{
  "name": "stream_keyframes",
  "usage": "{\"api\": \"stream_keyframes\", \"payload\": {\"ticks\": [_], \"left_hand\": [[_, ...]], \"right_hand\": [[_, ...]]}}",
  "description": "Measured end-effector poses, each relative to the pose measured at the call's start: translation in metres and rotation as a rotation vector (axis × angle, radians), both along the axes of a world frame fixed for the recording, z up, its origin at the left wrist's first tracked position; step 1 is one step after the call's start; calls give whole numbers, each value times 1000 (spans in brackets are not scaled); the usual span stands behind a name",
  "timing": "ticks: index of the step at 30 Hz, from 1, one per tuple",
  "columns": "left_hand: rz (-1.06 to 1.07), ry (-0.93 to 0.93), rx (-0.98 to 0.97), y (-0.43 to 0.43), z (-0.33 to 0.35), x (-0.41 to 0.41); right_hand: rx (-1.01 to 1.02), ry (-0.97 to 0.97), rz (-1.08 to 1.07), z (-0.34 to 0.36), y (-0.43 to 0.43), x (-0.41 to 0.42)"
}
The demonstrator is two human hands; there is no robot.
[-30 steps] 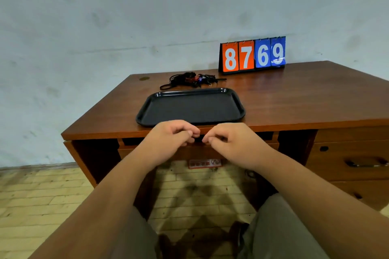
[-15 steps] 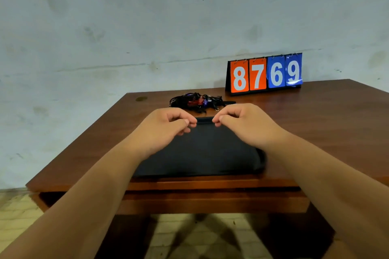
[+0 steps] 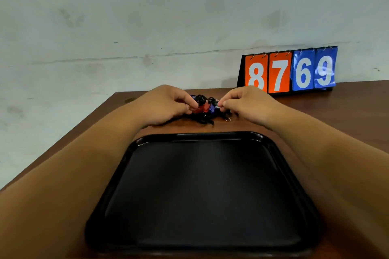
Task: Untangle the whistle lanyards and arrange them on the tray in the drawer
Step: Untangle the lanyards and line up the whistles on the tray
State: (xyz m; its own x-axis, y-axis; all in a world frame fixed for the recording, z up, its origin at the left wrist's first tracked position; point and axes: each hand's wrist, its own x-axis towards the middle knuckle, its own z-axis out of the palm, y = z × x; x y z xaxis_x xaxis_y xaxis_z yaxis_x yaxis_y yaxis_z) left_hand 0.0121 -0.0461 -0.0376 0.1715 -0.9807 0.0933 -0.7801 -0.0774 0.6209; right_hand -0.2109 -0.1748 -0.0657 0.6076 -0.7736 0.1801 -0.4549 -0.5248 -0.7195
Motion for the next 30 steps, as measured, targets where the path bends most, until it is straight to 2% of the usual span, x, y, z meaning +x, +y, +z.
{"api": "stream_keyframes", "payload": {"ticks": [4,11,20,30], "left_hand": [[-17,-200,17,-43,-4,13],[-50,-328,3,-81,-34,28],[39,-483,-67,-96,-56,34],[96,-460,-75,-99,-69,41]], "right_hand": [[-6,-2,-10,-2,-31,28],[-110,111,18,-34,-60,45],[-228,209,30,-46,-71,56],[-207,252,75,-45,-68,50]]}}
